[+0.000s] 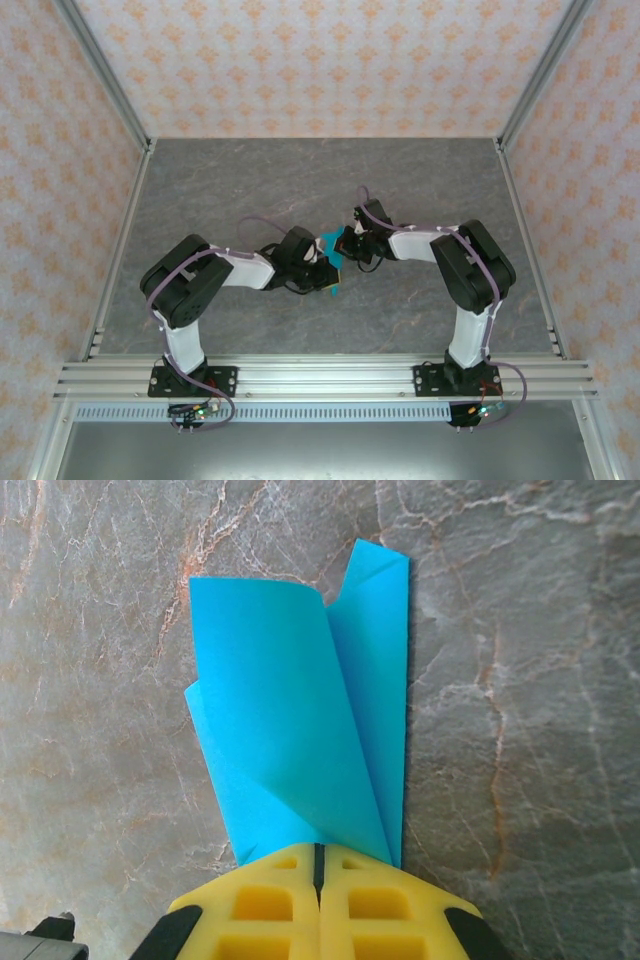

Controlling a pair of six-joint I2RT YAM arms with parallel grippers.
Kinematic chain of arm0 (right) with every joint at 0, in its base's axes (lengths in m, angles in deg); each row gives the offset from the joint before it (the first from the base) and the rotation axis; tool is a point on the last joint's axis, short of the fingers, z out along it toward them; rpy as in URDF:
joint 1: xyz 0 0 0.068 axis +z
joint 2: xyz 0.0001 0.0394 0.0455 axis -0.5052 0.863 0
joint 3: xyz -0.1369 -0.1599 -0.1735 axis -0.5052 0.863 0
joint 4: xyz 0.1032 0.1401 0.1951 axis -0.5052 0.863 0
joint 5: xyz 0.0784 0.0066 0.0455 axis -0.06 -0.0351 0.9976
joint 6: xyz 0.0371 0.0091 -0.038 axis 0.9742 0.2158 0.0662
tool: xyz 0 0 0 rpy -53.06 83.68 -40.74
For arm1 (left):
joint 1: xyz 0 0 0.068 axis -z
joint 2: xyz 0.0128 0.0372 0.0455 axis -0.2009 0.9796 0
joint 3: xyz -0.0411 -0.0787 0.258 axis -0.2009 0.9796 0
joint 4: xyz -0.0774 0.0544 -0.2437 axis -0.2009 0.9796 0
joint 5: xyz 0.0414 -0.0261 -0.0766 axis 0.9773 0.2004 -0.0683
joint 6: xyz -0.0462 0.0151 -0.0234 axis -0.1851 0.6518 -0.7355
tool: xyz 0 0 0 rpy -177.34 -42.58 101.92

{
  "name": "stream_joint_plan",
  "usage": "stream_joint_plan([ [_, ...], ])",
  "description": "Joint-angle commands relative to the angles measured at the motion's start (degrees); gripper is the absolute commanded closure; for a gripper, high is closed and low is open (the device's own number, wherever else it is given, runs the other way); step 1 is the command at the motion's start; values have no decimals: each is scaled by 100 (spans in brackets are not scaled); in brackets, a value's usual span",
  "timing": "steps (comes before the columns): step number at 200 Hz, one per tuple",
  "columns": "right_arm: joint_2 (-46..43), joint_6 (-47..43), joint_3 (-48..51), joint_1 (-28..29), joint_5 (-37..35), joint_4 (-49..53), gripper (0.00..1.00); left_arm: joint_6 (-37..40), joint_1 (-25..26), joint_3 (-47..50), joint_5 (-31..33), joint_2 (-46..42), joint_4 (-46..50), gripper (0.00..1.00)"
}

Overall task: Fold a paper plane with a square sheet of paper (fold left side to right side)
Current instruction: Fold the wing for the fifth time at the center of the table.

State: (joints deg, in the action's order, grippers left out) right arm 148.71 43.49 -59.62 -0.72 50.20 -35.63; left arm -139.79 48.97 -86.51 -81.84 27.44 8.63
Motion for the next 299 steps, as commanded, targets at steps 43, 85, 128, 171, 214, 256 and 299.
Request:
stream_joint_plan([
  [43, 243, -122, 245, 15, -412, 851, 100, 64, 113, -148, 96, -518, 447, 89],
  [85, 249, -120, 244, 17, -414, 852, 100, 244, 54, -113, 310, -676, 681, 89],
  [128, 251, -126, 244, 21, -400, 843, 100, 224, 49, -237, 156, -277, 465, 89],
  [171, 268, -126, 235, 17, -399, 850, 100, 198, 63, -113, 101, -57, 296, 89],
  [214, 262, -118, 244, 17, -391, 849, 100, 194, 119, 5, 143, 64, 275, 89],
  [256, 39, -132, 227, 18, -313, 664, 100, 260, 150, 189, 394, 72, 586, 90],
  [299, -851, -243, 290, 12, -192, 289, 100, 397, 268, 110, 733, 116, 1048, 93],
])
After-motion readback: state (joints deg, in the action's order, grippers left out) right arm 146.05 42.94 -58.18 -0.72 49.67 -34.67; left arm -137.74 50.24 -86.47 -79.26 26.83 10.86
